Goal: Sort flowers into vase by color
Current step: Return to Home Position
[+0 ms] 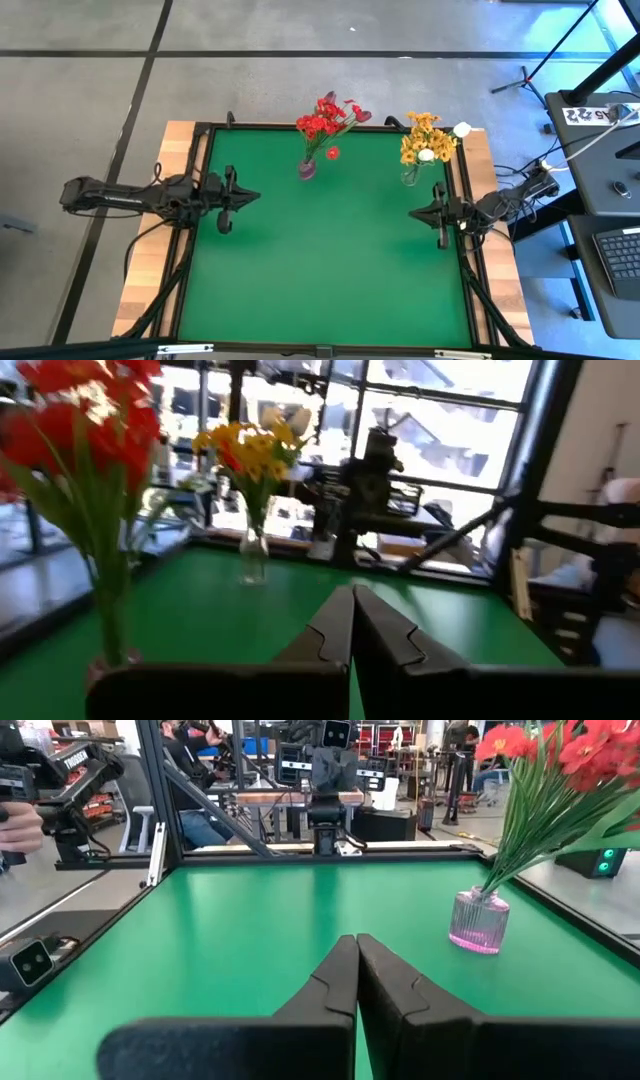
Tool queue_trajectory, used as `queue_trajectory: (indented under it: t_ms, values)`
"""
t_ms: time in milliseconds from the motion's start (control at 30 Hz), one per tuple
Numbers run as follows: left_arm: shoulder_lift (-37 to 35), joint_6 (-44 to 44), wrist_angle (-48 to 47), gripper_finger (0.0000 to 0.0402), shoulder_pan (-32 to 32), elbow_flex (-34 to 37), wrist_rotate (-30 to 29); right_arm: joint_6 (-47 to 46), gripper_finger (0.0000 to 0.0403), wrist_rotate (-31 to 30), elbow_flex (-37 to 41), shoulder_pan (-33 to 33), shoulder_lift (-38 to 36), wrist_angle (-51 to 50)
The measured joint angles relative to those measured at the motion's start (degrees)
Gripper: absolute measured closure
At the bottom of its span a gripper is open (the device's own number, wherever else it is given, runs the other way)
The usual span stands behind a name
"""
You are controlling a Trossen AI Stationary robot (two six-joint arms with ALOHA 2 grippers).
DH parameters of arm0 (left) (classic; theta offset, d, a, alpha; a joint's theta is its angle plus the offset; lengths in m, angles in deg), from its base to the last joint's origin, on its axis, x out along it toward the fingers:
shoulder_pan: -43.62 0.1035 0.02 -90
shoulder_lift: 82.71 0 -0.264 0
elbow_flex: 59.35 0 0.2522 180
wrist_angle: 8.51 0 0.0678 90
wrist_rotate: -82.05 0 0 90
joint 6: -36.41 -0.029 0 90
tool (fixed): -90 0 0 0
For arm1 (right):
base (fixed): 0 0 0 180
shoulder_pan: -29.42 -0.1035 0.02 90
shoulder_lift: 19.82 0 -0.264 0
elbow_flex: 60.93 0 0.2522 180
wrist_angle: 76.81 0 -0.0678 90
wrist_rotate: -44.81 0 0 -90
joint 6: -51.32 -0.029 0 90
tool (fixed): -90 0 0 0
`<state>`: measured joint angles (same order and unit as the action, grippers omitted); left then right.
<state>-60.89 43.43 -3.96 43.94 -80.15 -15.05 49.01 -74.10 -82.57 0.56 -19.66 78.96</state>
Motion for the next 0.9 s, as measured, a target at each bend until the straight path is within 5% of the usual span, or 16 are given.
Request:
queue_trajectory:
  t_ms: [233,900]
  values:
    - [0.0,1.8,7.7,0.0401,1.2,6.6,2.3,1.2,0.0398,0.4,3.7,0.0,0.0,5.1]
    - [-0.1,3.1,6.2,0.0401,1.3,6.6,9.7,2.6,0.0398,4.4,7.1,0.0,0.0,14.3]
